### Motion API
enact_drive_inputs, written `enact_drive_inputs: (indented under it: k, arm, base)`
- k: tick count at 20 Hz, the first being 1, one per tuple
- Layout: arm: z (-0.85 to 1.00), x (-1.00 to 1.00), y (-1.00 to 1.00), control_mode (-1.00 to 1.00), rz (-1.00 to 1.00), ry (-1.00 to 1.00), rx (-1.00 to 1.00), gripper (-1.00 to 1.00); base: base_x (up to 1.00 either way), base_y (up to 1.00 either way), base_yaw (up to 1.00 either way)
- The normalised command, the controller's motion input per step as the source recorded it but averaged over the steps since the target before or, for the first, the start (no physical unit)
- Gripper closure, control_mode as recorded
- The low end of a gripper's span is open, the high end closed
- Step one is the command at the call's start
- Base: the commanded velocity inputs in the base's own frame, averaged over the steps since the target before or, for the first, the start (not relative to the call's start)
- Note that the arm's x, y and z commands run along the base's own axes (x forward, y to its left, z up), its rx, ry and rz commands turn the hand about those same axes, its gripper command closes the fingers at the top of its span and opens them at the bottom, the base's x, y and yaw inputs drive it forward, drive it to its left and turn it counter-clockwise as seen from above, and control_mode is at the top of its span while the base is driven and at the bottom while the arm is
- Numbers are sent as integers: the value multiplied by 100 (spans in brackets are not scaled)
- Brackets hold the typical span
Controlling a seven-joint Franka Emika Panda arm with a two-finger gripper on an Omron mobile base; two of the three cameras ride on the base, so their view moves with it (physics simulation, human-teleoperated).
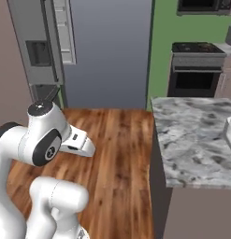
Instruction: Place the cold items (mango and onion) from the fridge in one tupperware on the dining counter. Place the warm items (hot dog and kebab skewer) in the stove area in another tupperware.
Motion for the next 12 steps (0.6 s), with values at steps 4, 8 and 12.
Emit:
enact_drive_inputs:
  k: [4, 8, 12]
  arm:
    - [0, 0, 0, 100, 0, 0, 0, -100]
    - [0, 0, 0, 100, 0, 0, 0, -100]
    - [0, 0, 0, 100, 0, 0, 0, -100]
  base:
    - [96, 11, -6]
    - [99, 8, -7]
    - [100, 30, -14]
